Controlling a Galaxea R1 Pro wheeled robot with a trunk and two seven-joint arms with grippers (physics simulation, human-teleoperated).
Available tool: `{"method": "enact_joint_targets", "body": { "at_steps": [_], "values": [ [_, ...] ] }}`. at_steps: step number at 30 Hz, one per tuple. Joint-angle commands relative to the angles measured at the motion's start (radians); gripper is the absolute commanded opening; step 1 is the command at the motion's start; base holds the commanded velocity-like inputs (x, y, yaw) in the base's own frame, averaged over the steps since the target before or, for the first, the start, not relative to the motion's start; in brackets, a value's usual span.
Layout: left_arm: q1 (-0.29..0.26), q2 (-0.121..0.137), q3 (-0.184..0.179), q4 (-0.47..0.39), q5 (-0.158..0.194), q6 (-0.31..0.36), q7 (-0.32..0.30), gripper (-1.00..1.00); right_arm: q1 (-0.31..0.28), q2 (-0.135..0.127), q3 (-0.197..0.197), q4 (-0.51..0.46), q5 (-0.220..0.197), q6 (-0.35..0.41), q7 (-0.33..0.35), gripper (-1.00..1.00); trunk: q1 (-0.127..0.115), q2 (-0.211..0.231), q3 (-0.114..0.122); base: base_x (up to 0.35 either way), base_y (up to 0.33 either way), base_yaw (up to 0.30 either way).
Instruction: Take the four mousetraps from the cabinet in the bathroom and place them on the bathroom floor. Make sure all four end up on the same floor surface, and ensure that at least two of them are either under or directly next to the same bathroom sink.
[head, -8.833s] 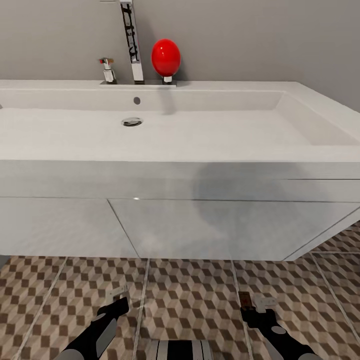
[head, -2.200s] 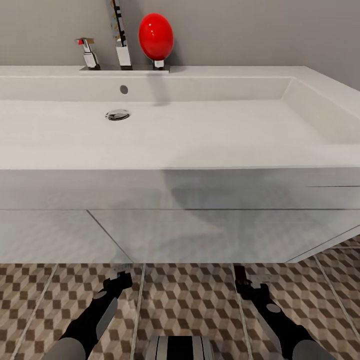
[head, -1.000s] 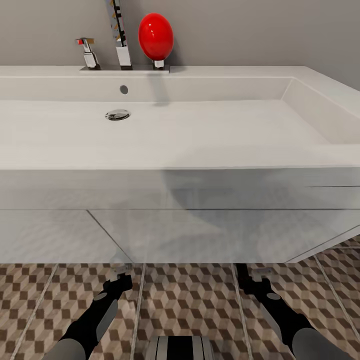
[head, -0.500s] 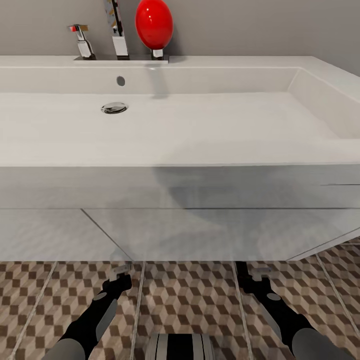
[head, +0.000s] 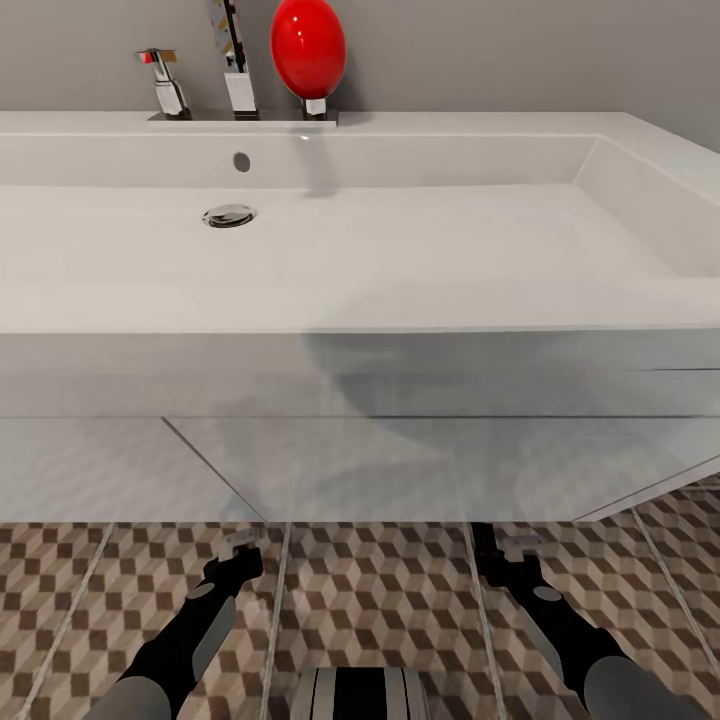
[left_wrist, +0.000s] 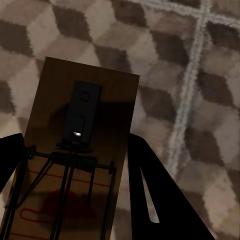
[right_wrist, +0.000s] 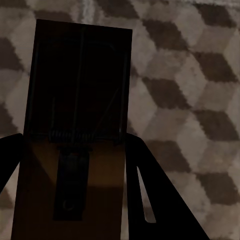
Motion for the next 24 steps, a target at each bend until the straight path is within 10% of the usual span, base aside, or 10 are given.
{"method": "enact_joint_targets", "body": {
  "at_steps": [1, 18, 24],
  "values": [
    [0.0, 0.001, -0.003, -0.002, 0.004, 0.004, 0.007, -1.0, -0.001, -0.001, 0.008, 0.001, -0.014, -0.004, -0.001, -1.0, 0.0, 0.0, -0.001, 0.0, 0.0, 0.0],
    [0.0, -0.007, 0.007, 0.002, 0.005, 0.006, 0.02, -1.0, -0.001, -0.001, 0.008, 0.001, -0.013, -0.005, -0.001, -1.0, 0.0, 0.0, -0.001, 0.0, 0.0, 0.0],
    [0.0, 0.0, 0.004, 0.0, 0.004, 0.011, 0.12, -1.0, -0.001, -0.001, 0.008, 0.001, -0.013, -0.005, -0.001, -1.0, 0.0, 0.0, -0.001, 0.0, 0.0, 0.0]
  ]
}}
